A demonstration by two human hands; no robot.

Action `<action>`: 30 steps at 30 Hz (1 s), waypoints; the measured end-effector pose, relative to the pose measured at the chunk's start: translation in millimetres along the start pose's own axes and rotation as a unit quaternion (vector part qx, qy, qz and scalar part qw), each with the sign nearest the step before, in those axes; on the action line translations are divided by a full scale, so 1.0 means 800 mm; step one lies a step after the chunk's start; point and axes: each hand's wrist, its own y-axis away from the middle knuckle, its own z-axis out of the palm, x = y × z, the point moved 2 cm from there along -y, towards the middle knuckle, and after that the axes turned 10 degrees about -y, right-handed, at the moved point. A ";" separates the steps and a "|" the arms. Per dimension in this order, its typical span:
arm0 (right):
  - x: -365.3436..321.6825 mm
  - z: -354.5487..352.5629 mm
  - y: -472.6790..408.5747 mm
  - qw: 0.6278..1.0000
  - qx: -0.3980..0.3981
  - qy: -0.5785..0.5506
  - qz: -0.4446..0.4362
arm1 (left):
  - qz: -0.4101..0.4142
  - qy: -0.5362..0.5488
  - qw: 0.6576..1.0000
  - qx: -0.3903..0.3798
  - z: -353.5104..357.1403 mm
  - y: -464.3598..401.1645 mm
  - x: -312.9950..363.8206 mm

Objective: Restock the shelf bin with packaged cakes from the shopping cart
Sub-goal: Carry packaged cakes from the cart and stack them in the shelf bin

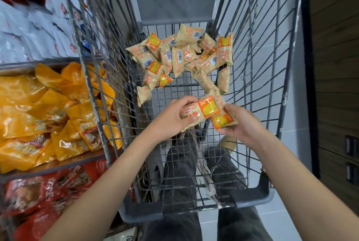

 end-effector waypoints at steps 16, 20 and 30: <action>0.006 0.007 -0.012 0.994 -0.059 0.097 0.002 | -0.076 0.195 0.970 0.120 -0.027 -0.047 -0.022; 0.011 0.005 -0.020 0.996 -0.029 0.086 -0.015 | -0.283 0.156 0.880 0.349 -0.066 -0.110 -0.075; 0.017 0.018 -0.026 0.994 -0.020 0.109 -0.010 | -0.304 -0.180 0.914 0.198 -0.085 -0.179 -0.137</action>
